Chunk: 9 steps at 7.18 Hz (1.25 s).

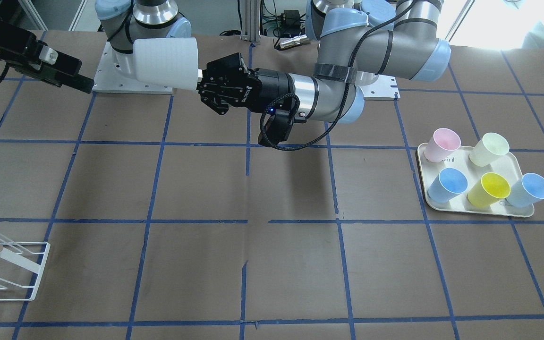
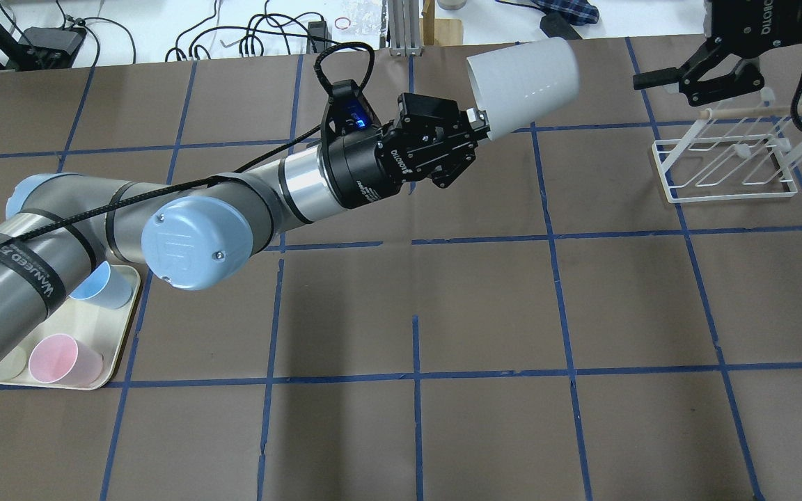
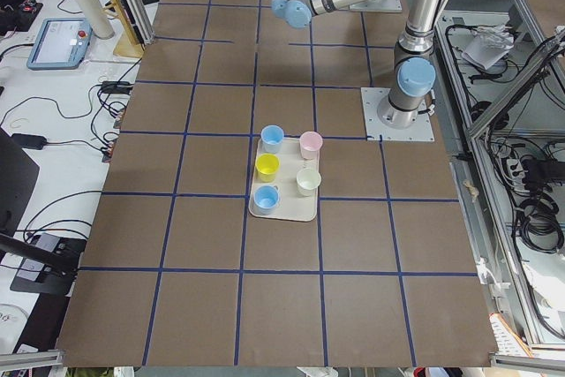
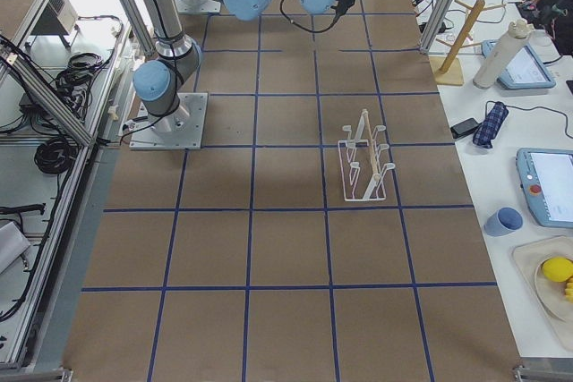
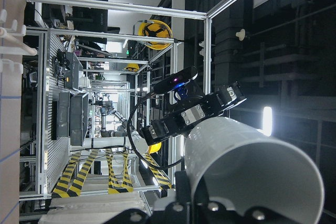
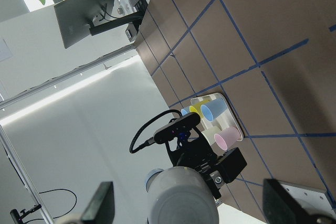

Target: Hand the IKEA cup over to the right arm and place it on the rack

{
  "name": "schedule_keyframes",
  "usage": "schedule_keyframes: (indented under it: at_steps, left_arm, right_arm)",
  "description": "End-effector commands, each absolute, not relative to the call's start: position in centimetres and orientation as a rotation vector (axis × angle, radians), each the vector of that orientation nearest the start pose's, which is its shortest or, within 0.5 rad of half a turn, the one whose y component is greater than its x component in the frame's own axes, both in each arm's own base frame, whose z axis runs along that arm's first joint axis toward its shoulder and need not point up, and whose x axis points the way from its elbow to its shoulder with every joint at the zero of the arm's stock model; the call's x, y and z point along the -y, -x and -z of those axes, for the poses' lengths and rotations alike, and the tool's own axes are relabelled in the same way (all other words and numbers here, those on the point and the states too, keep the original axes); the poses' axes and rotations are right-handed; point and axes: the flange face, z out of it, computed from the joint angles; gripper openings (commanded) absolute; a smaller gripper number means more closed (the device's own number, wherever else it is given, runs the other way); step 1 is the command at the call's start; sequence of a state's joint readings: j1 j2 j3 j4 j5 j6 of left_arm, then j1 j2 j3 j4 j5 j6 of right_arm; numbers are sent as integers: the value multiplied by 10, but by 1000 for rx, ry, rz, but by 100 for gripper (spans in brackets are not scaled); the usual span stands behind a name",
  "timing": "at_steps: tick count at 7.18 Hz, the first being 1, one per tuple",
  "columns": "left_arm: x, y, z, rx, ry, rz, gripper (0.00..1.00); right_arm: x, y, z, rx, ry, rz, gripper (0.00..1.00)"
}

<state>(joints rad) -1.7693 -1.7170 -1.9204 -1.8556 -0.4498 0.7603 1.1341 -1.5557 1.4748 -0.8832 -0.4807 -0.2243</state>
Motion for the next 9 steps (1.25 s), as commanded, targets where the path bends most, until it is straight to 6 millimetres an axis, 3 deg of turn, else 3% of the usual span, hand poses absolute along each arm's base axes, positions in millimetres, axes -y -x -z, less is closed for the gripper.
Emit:
schedule_keyframes:
  at_steps: [1, 3, 4, 6, 9]
  left_arm:
    - [446, 334, -358, 1232, -121, -33, 0]
    - [445, 336, -358, 1232, -119, -29, 0]
    - [444, 337, -357, 1232, -119, -26, 0]
    - [448, 339, -354, 1229, -107, -31, 0]
    - [446, 342, -350, 1232, -109, -21, 0]
  right_arm:
    - [500, -15, -517, -1878, -577, -229, 100]
    - [494, -24, -517, -1883, -568, -241, 100]
    - [486, -44, -521, -1917, -525, -273, 100]
    - [469, -64, -534, -1940, -490, -293, 100]
    - [461, -68, -537, -1953, -481, -304, 100]
